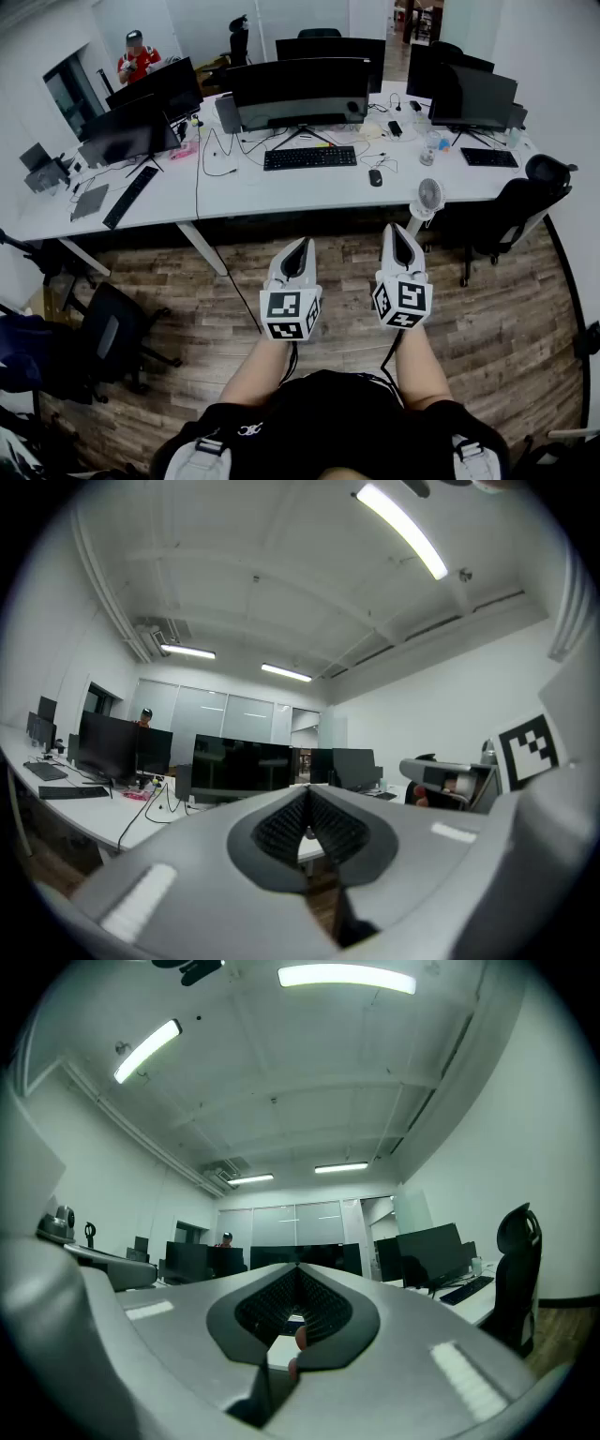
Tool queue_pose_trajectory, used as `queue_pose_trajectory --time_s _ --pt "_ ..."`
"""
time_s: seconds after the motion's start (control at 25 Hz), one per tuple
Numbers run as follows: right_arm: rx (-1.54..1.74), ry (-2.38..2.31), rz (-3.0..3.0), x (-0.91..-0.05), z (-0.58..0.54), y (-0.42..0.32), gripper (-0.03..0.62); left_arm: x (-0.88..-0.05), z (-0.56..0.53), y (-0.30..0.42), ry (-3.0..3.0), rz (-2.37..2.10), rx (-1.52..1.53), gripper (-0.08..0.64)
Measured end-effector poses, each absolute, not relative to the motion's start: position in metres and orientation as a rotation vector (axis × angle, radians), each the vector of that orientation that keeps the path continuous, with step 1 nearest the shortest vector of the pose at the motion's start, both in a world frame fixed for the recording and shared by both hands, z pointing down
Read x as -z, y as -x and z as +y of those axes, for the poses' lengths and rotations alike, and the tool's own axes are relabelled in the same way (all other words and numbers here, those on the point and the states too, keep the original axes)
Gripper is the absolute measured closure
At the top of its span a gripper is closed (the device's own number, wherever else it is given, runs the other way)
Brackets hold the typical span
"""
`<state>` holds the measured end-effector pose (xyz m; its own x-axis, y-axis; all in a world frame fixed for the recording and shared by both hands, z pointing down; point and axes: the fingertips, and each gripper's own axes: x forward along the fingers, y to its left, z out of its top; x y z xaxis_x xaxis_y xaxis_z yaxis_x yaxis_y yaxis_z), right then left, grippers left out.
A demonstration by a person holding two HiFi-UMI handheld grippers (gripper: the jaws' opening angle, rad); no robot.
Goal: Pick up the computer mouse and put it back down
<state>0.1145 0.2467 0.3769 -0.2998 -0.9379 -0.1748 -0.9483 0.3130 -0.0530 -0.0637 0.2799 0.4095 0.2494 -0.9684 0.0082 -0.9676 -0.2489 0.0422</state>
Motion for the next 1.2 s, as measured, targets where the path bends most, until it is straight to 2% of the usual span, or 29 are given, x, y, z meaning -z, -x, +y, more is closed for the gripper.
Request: queue_pose_trajectory --time_s 0.52,1.2 --pt "-0.077 1.703 2.420 -0.377 0.249 -0.095 0.589 -0.410 0.275 0.070 -2.463 -1.880 0.042 0.506" --pt "-0.123 1.738 2.392 -0.376 0.246 -0.038 0.589 -0.416 0.269 0.135 -2.479 -1.859 0.078 0.506"
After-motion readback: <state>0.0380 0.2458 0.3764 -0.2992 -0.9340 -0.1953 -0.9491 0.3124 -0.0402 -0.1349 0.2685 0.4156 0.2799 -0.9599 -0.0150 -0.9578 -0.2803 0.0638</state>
